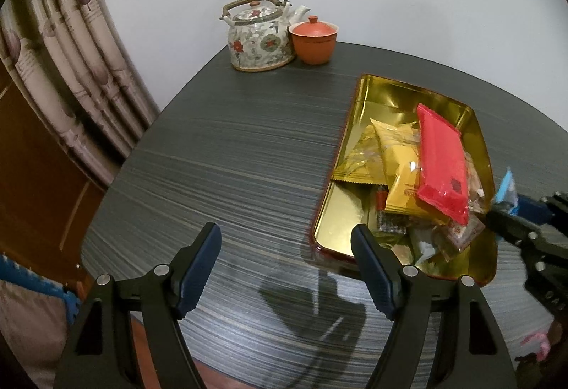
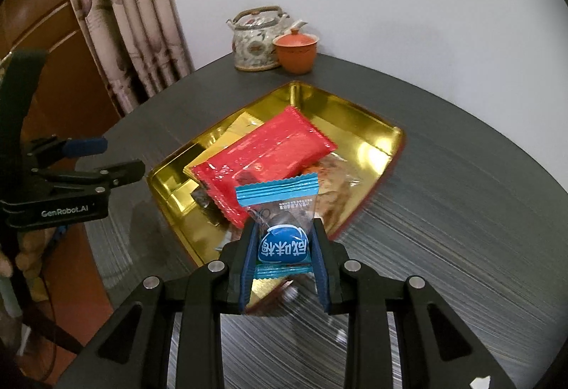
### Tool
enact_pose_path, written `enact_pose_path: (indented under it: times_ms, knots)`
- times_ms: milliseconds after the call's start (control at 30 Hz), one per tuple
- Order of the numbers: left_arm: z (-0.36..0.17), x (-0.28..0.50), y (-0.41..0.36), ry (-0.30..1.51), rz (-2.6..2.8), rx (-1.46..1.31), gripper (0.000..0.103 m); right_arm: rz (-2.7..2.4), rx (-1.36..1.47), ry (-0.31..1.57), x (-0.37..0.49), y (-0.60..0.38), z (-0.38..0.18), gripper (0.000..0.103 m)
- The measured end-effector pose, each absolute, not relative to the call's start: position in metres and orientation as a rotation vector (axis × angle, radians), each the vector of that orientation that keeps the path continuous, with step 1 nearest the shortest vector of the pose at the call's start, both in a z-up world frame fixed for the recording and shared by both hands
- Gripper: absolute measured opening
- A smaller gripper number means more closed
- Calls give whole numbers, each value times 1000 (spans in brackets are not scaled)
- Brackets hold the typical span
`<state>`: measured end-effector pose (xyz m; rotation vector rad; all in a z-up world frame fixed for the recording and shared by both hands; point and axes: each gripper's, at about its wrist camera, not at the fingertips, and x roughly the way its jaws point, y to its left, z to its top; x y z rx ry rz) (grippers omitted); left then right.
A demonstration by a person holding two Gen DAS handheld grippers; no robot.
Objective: Organize snacks
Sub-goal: 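Carry the blue-and-white candy packet into the gold tin and open the right gripper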
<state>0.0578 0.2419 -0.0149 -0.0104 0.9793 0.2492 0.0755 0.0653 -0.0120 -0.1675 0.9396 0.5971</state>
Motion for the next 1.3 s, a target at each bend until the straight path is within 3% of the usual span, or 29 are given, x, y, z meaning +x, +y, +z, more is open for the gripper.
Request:
enact_pose_path:
  times_ms: [1000,1200,1300]
  knots:
    - [-16,57,243,986,242,-35,76,545,-173,971,109,97,-41,27]
    - [-16,57,241,985,235,-32,76,545,-155,973,107,96,-38,41]
    - [-16,57,241,984,233,-28,76,537,-154,957,104,97,-34,56]
